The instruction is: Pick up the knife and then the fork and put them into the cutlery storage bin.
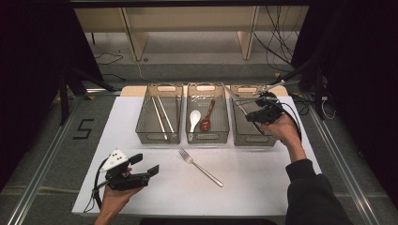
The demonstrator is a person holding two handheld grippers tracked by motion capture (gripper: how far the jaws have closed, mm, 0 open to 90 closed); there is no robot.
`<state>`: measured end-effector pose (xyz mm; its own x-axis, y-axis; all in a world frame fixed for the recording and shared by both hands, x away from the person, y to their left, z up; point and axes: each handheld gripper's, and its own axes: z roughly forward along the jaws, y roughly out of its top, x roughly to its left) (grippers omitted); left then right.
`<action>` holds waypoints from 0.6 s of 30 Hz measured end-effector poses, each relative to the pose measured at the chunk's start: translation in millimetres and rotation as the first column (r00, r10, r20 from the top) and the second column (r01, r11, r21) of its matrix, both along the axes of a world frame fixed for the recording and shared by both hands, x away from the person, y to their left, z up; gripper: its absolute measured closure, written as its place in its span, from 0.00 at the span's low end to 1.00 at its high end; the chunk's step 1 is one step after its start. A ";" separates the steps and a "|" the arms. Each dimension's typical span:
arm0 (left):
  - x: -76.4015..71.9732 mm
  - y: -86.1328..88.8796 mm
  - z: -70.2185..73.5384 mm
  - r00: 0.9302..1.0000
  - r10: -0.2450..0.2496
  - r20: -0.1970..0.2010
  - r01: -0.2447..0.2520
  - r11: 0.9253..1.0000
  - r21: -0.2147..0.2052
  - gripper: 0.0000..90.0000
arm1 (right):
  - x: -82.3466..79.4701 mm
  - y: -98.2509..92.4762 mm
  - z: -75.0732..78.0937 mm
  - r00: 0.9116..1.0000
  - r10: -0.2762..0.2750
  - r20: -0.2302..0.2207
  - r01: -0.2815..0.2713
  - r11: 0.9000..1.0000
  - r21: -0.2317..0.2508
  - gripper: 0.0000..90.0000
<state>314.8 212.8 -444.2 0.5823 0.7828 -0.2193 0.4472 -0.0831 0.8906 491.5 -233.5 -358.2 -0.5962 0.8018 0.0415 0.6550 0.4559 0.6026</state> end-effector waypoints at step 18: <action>0.4 0.0 -0.2 1.000 0.000 -0.003 0.000 1.000 0.000 0.19 | 17.1 -10.2 -11.2 0.993 -0.116 -0.031 0.115 0.992 -0.053 0.89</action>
